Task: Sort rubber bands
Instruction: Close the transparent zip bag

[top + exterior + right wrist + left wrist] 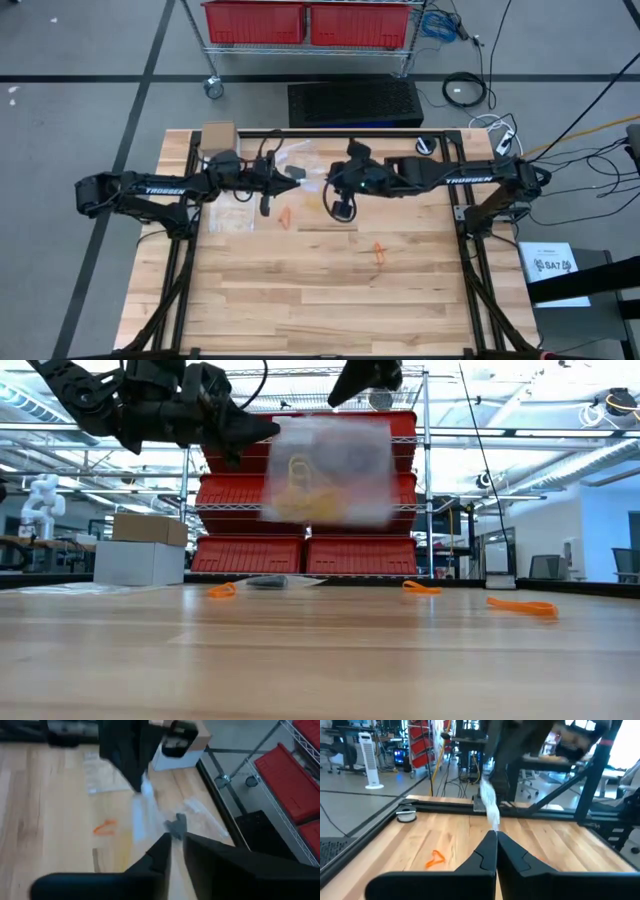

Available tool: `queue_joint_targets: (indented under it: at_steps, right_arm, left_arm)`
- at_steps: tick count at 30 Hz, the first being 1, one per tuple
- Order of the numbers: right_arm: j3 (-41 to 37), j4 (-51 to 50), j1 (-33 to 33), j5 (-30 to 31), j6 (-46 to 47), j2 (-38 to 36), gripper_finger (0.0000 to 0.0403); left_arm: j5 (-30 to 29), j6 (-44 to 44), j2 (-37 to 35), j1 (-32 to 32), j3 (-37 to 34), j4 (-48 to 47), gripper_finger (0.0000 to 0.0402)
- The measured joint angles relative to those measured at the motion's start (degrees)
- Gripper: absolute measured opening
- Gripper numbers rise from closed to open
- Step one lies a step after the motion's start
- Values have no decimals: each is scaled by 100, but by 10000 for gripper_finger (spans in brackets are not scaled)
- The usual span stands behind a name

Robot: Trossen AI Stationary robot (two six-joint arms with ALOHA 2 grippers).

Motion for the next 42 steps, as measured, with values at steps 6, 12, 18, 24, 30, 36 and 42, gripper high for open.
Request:
queue_joint_targets:
  at_steps: [6,12,18,24,30,36,42]
  right_arm:
    - [44,784,-317,-1489,46,70,122]
    - [43,1017,-641,-2302,-90,467,157]
    - [43,1157,-826,-2503,-516,703,155]
    - [43,1248,-874,-2750,-720,778,126]
    - [43,1358,-908,-2939,-842,917,70]
    - [40,1259,-915,-2936,-886,922,10]
    - [43,857,-911,-2886,-773,850,14]
  left_arm:
    - [-72,144,0,-36,0,-71,2]
    - [-79,192,0,-150,0,-63,1]
    - [-82,191,0,-188,0,-86,1]
    - [-86,192,0,-188,0,-82,0]
    - [-90,190,0,-188,0,-83,0]
    - [-97,177,1,-183,0,-98,0]
    - [-135,172,2,-181,0,-77,0]
